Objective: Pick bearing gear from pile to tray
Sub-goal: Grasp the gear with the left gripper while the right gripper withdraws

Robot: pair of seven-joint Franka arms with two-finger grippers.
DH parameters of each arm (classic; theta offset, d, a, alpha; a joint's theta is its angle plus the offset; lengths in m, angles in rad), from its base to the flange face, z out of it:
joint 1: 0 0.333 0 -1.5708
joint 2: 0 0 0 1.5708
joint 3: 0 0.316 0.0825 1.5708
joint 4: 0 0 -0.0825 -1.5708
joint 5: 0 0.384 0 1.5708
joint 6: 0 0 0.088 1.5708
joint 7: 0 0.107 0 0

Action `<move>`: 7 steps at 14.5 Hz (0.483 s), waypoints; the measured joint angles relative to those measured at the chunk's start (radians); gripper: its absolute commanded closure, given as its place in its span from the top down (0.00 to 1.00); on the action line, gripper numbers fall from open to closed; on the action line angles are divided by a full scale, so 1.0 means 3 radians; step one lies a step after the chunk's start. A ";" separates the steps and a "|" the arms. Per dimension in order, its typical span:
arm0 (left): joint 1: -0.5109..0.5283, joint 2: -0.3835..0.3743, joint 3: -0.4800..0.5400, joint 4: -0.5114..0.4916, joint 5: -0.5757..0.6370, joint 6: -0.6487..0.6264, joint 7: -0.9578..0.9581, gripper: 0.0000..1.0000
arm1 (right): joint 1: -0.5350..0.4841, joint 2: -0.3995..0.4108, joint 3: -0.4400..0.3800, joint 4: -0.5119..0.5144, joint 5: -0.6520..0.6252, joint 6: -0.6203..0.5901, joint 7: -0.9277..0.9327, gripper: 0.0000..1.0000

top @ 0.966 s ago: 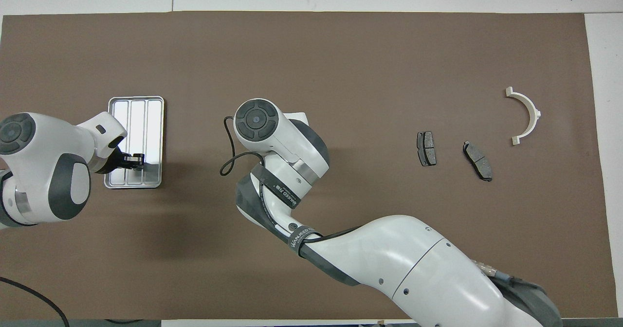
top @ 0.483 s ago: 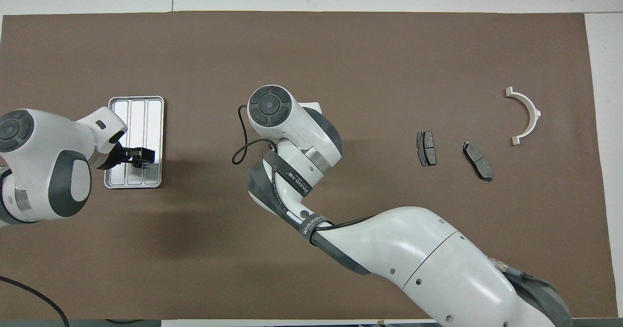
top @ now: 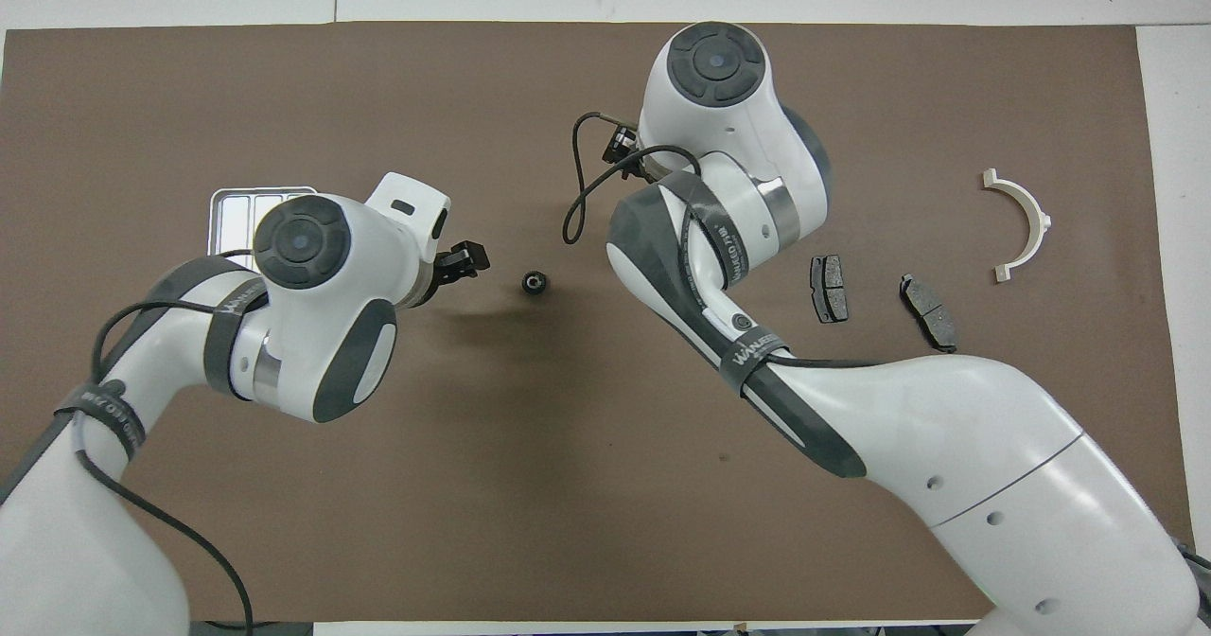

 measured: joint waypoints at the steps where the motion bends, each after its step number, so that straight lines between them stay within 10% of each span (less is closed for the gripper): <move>1: -0.0092 0.0153 0.0001 0.0135 0.0049 0.0000 -0.0212 1.00 | -0.0079 -0.0033 -0.0001 0.0000 0.0032 -0.0061 -0.0210 1.00; 7: -0.0358 0.0643 0.0011 0.0652 0.0096 -0.0038 -0.0707 0.97 | -0.0532 -0.0274 -0.0042 -0.0133 0.0057 -0.0255 -0.1735 1.00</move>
